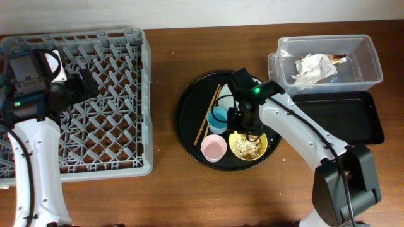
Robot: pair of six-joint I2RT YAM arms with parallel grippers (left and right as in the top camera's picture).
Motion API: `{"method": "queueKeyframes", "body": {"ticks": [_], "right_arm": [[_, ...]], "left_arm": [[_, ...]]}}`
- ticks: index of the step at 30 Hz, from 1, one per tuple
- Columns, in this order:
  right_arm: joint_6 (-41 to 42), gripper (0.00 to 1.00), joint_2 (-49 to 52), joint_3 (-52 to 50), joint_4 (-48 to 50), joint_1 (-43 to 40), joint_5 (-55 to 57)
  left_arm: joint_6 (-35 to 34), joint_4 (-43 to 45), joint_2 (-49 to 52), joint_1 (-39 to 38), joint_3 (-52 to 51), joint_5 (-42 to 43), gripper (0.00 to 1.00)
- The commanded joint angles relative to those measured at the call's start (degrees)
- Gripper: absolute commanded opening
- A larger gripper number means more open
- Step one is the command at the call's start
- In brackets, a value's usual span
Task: Sort waste into correct bins and load items into the dishwasher rack
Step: 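Move the right gripper down to the yellow bowl of food scraps, then grasp the yellow bowl rim and carry it over the black tray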
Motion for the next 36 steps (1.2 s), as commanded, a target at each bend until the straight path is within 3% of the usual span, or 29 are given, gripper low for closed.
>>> {"method": "queueKeyframes", "body": {"ticks": [1,15,19,24,27,30,32,34,36], "right_arm": [[2.0,0.52,-0.5,-4.4,2.8,1.5,1.1],[3.9,0.44,-0.4,-10.5,9.7,3.8,1.4],[3.9,0.14,-0.4,-10.5,9.6,3.8,1.4],[3.9,0.14,-0.4,-10.9,8.8,3.8,1.4],[3.9,0.29,-0.4,-11.3,8.9,3.8,1.4],[3.2,0.31,-0.4,-11.4,8.8,3.8,1.6],[2.8,0.25,-0.4,-11.6,8.9,3.8,1.5],[2.8,0.06,-0.4,-11.6,8.9,3.8,1.5],[2.8,0.04,-0.4,-11.6,8.9,3.8,1.4]], "left_arm": [[-0.5,0.0,-0.9,0.2,1.0,0.2,0.99],[-0.5,0.0,-0.9,0.2,1.0,0.2,0.99],[-0.5,0.0,-0.9,0.2,1.0,0.2,0.99],[-0.5,0.0,-0.9,0.2,1.0,0.2,0.99],[-0.5,0.0,-0.9,0.2,1.0,0.2,0.99],[-0.5,0.0,-0.9,0.2,1.0,0.2,0.99],[-0.5,0.0,-0.9,0.2,1.0,0.2,0.99],[-0.5,0.0,-0.9,0.2,1.0,0.2,0.99],[-0.5,0.0,-0.9,0.2,1.0,0.2,0.99]]}}
